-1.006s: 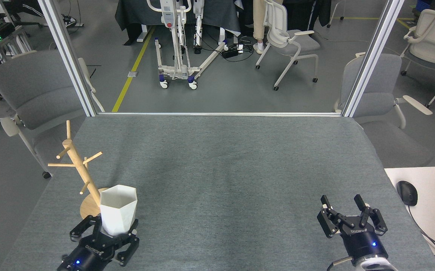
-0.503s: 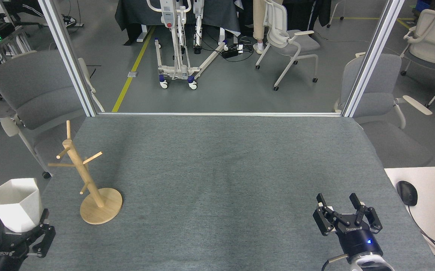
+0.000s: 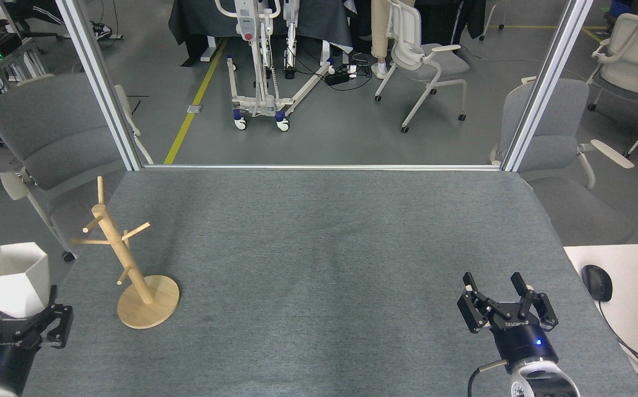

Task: Hang cup on storage rack
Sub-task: 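Carry the cup with the left gripper past the wooden stand, then hook the cup's rim onto a peg of the wooden stand, release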

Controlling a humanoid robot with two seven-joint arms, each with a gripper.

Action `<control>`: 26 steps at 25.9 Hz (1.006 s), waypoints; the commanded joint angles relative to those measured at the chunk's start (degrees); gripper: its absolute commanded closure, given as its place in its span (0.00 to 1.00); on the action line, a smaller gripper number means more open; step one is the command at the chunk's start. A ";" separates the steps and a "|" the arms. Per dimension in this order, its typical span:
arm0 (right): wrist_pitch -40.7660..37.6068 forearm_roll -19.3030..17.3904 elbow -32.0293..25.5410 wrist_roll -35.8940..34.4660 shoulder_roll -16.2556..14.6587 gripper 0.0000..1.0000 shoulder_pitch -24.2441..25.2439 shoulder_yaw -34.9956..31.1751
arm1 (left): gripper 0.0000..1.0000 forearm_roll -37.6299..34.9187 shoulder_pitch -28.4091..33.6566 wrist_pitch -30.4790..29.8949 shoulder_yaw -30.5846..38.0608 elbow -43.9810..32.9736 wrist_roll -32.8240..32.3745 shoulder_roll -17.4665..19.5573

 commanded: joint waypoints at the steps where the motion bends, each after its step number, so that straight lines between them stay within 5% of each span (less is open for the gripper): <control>1: -0.10 -0.01 0.03 -0.04 0.33 0.01 -0.08 0.08 | 1.00 -4.21 -2.70 0.53 -2.81 2.76 -2.67 -0.87; 10: -0.01 -0.01 -0.06 -0.04 -0.02 0.01 -0.16 -0.01 | 1.00 -5.71 -8.24 1.76 -2.99 5.75 -4.43 -2.72; 26: -0.19 -0.09 0.03 0.05 0.25 0.01 -0.43 0.08 | 1.00 -7.82 -8.24 1.49 -5.27 6.10 -4.51 -2.81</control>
